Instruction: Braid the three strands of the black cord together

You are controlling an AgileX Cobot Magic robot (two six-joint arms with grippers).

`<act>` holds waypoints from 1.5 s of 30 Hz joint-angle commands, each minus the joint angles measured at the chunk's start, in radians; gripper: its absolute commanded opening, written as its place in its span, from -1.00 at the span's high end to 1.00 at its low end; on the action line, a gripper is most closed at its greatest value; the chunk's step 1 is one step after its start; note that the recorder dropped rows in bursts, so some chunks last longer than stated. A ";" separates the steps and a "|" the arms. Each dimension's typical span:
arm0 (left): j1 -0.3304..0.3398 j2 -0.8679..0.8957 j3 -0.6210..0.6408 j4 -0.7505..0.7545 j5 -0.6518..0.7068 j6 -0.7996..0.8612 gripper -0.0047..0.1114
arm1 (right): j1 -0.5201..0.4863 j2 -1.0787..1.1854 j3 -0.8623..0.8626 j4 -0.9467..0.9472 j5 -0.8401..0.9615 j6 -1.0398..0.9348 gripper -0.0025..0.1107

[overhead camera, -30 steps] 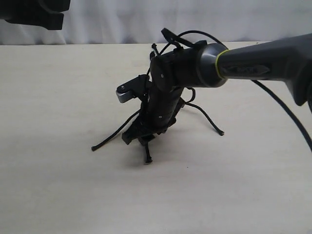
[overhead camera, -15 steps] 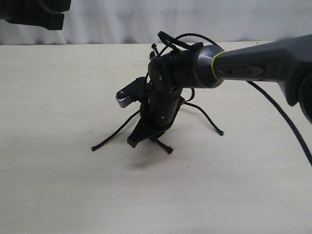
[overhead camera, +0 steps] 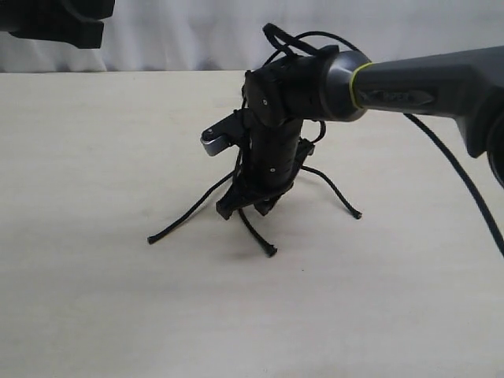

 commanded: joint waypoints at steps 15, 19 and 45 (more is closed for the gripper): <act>-0.001 -0.006 0.004 -0.008 0.006 -0.001 0.92 | 0.007 0.055 -0.008 0.077 0.003 -0.058 0.54; -0.001 -0.006 0.004 -0.006 0.006 -0.001 0.92 | -0.007 -0.023 -0.008 -0.136 0.004 -0.055 0.88; -0.001 0.020 0.004 -0.007 -0.005 -0.001 0.92 | -0.212 0.060 -0.008 0.258 0.107 -0.674 0.88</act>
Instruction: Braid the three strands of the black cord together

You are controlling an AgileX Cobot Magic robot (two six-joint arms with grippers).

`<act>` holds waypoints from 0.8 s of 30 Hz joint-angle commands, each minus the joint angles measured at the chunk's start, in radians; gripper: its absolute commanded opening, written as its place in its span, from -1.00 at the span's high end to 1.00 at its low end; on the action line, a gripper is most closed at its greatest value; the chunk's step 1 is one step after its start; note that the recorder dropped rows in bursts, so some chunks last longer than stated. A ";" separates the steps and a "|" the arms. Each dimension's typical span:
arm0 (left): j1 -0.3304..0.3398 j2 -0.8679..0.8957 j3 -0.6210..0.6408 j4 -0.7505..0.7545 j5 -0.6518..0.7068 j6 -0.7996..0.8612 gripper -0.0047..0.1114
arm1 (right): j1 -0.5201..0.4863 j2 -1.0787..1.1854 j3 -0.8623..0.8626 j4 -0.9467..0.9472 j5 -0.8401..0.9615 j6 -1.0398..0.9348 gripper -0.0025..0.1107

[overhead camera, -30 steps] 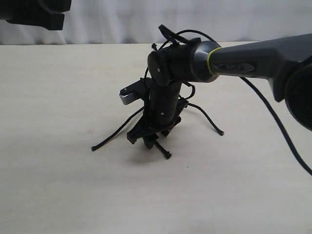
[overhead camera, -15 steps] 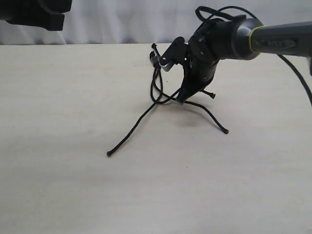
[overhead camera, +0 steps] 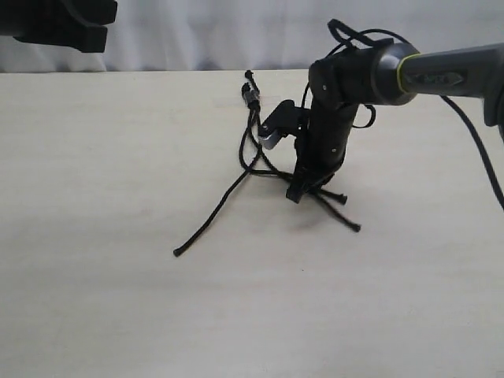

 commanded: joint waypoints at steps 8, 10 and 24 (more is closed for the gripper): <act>-0.001 0.003 0.004 -0.007 0.002 -0.002 0.92 | -0.014 -0.123 0.005 0.368 0.108 -0.311 0.88; -0.001 0.003 0.004 -0.007 0.002 -0.002 0.92 | -0.031 -0.141 0.005 0.341 0.064 -0.264 0.88; -0.001 0.003 0.004 -0.007 0.000 -0.002 0.92 | -0.126 -0.122 0.007 0.240 0.032 -0.171 0.88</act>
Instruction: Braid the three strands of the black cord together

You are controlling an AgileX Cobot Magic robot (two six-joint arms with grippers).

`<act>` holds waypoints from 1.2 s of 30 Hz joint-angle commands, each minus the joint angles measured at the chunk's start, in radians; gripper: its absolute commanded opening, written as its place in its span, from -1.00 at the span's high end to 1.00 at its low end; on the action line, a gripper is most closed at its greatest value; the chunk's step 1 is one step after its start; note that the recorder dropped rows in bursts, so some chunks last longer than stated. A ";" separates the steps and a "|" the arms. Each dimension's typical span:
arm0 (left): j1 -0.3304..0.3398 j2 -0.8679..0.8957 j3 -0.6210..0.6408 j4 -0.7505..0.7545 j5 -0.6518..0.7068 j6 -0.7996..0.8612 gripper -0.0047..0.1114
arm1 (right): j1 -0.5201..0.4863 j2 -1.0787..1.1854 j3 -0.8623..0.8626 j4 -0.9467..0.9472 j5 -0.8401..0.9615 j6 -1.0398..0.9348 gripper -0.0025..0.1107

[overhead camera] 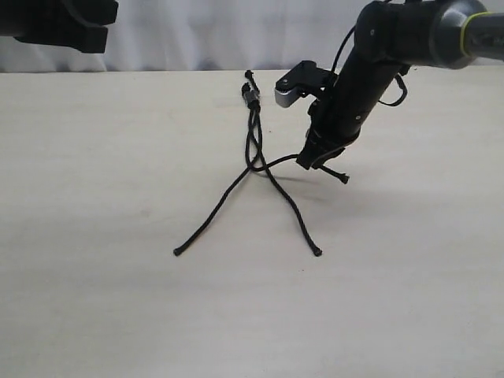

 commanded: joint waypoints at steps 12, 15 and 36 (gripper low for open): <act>-0.001 0.003 0.004 -0.007 0.000 -0.002 0.92 | -0.019 0.107 0.002 -0.002 0.009 0.027 0.88; -0.001 0.003 0.004 -0.007 0.000 -0.002 0.92 | 0.014 0.113 0.002 0.000 0.026 0.026 0.88; -0.001 0.003 0.004 -0.007 0.007 -0.002 0.92 | 0.244 0.038 -0.022 0.019 0.066 0.046 0.88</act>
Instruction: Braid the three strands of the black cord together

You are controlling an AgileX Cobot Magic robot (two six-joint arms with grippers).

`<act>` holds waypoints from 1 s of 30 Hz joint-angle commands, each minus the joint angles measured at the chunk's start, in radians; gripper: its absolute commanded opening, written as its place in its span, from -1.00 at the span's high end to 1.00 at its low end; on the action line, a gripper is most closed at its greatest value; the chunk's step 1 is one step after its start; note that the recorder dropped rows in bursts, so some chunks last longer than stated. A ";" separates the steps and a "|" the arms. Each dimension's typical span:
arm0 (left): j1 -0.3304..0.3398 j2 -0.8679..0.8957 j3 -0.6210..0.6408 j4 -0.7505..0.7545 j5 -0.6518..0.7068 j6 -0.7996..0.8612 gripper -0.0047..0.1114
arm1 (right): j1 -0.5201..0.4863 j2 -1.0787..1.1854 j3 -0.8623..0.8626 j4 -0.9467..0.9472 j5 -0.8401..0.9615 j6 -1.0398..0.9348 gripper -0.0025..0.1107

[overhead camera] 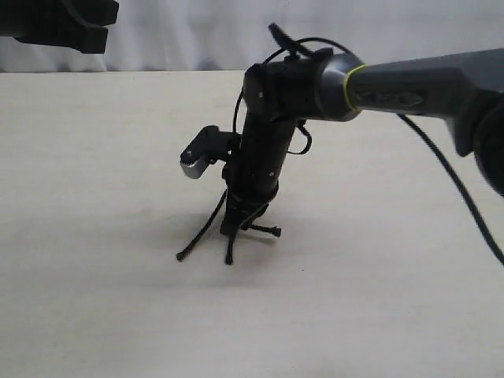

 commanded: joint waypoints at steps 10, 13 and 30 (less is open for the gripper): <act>-0.001 0.003 0.004 -0.007 0.003 -0.002 0.92 | -0.236 -0.081 0.091 -0.028 -0.082 0.075 0.88; -0.001 0.003 0.002 -0.018 0.001 -0.002 0.92 | -0.232 -0.081 0.136 -0.101 -0.199 0.123 0.71; -0.001 -0.183 0.131 -0.290 0.156 0.278 0.92 | -0.302 -0.480 0.277 0.080 -0.471 0.118 0.42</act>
